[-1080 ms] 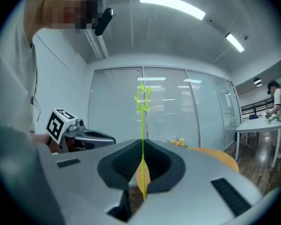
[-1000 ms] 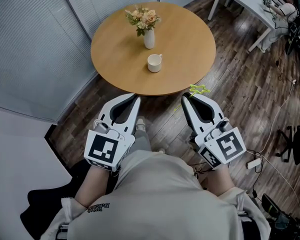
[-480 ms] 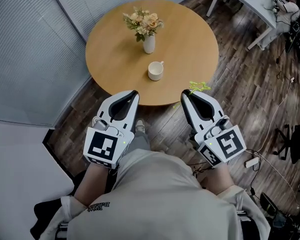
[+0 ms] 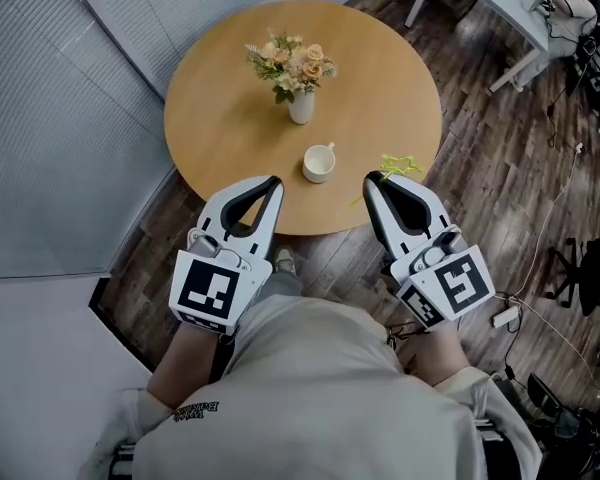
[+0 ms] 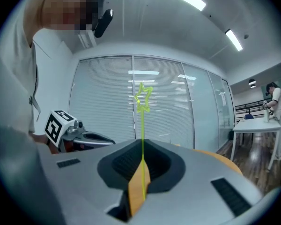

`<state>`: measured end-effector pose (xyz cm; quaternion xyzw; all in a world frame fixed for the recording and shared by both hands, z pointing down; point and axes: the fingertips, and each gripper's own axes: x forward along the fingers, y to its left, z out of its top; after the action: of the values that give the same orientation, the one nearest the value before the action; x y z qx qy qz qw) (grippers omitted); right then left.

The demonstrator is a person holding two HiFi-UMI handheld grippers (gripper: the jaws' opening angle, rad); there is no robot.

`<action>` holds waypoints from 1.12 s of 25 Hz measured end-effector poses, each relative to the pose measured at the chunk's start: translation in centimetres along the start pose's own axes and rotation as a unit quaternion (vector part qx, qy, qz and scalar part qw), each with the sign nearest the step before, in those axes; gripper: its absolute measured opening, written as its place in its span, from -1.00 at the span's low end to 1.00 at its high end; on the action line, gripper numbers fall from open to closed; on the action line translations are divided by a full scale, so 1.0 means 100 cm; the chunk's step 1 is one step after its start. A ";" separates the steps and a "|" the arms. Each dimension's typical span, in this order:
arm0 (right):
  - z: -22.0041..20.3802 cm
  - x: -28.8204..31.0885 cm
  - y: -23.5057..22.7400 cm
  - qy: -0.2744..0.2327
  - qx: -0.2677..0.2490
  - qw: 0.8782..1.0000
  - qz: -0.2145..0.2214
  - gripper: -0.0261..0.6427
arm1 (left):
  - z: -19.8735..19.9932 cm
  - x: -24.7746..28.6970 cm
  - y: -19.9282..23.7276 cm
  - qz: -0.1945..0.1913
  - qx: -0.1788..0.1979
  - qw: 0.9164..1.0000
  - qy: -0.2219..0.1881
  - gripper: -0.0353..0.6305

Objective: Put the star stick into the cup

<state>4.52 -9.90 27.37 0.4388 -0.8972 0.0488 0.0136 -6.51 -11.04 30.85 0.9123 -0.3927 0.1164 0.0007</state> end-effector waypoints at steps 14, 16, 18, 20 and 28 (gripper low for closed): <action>0.008 0.080 -0.019 -0.001 -0.005 0.999 -0.036 -0.82 | -0.004 0.037 0.078 -0.033 -0.003 0.999 -0.006 -0.82; 0.005 0.084 -0.021 0.002 -0.003 0.999 -0.037 -0.82 | -0.008 0.040 0.081 -0.033 -0.010 0.999 -0.002 -0.82; 0.005 0.088 -0.023 0.004 -0.003 0.999 -0.037 -0.82 | -0.011 0.042 0.084 -0.034 -0.006 0.999 0.000 -0.82; 0.007 0.092 -0.026 0.004 -0.003 0.999 -0.034 -0.82 | -0.009 0.045 0.086 -0.033 -0.005 0.999 -0.001 -0.82; 0.013 0.099 -0.044 0.002 -0.005 1.000 -0.014 -0.82 | 0.001 0.055 0.095 -0.006 -0.001 1.000 0.002 -0.82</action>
<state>1.93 -20.46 27.03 0.4515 -0.8910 0.0448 0.0180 -9.61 -21.53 31.04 0.9145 -0.3873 0.1174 0.0030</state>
